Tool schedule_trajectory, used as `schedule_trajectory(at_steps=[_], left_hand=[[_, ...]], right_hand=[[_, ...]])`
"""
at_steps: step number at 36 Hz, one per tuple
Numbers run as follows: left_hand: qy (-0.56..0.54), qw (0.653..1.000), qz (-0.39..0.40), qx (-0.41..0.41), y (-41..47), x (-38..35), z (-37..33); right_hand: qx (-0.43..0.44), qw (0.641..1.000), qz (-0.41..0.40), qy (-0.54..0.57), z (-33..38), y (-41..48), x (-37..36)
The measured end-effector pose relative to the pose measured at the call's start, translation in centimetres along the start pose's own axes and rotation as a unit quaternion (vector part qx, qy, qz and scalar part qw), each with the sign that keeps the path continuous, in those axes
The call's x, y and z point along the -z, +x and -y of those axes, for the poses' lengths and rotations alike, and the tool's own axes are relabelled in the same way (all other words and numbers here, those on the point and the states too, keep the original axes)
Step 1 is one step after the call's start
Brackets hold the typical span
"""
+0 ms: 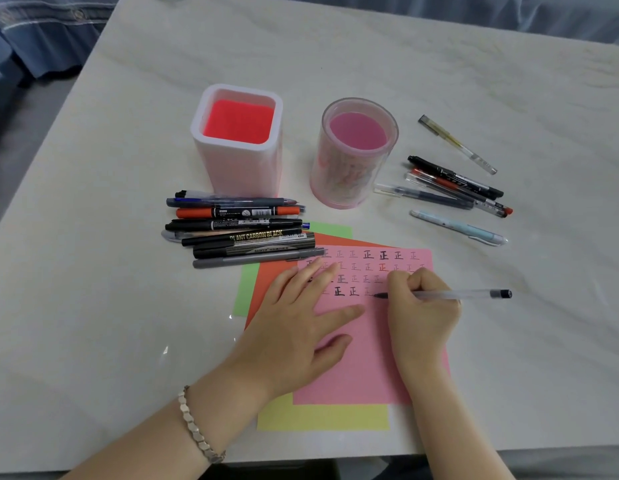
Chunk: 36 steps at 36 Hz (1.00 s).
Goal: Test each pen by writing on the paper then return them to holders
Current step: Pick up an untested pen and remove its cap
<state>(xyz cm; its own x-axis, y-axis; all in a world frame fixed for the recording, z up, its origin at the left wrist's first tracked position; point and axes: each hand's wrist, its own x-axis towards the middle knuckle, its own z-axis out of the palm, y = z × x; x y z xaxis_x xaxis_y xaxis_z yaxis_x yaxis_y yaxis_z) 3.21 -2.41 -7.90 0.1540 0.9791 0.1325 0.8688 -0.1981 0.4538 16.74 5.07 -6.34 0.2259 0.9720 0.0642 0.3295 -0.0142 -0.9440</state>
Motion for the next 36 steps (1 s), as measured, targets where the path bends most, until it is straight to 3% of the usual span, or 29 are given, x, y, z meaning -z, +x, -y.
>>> schedule_trajectory(at_steps=[4, 8, 13, 16, 19, 23, 26, 30, 33, 36], left_hand=[[-0.003, 1.0, -0.006, -0.003, 0.0, 0.0, 0.0], [-0.003, 1.0, -0.009, -0.005, -0.1, -0.1, 0.1], [-0.057, 0.996, -0.063, -0.011, -0.1, 0.2, 0.2], [-0.12, 0.986, -0.117, 0.029, 0.0, 1.1, -0.2], [-0.229, 0.961, -0.11, 0.109, 0.3, 2.8, -2.0], [-0.429, 0.887, 0.013, 0.173, 1.3, 4.2, -3.8], [-0.385, 0.908, -0.014, 0.163, 1.6, 5.0, -3.8], [-0.317, 0.922, -0.093, 0.201, 1.1, 5.5, -2.3], [-0.276, 0.928, -0.112, 0.222, 0.4, 6.3, -1.0], [-0.226, 0.94, -0.133, 0.218, -0.3, 7.0, 0.3]], right_hand=[[-0.037, 0.999, -0.009, 0.036, 0.1, 0.2, 0.8], [-0.021, 0.996, 0.065, 0.06, 0.8, 0.5, 2.2], [0.015, 0.987, 0.15, -0.063, 0.3, 1.2, 4.2], [0.071, 0.969, 0.192, -0.136, 1.4, 0.8, 4.7], [0.126, 0.957, 0.196, -0.173, 2.4, 0.1, 4.5], [0.162, 0.951, 0.206, -0.164, 3.3, -0.7, 3.3], [0.202, 0.944, 0.227, -0.129, 3.9, -0.7, 2.5], [0.23, 0.951, 0.159, -0.135, 3.7, 2.2, 2.5], [0.209, 0.923, 0.151, -0.284, 2.7, 6.2, 2.8], [0.167, 0.855, 0.181, -0.456, 1.8, 9.1, 2.8]])
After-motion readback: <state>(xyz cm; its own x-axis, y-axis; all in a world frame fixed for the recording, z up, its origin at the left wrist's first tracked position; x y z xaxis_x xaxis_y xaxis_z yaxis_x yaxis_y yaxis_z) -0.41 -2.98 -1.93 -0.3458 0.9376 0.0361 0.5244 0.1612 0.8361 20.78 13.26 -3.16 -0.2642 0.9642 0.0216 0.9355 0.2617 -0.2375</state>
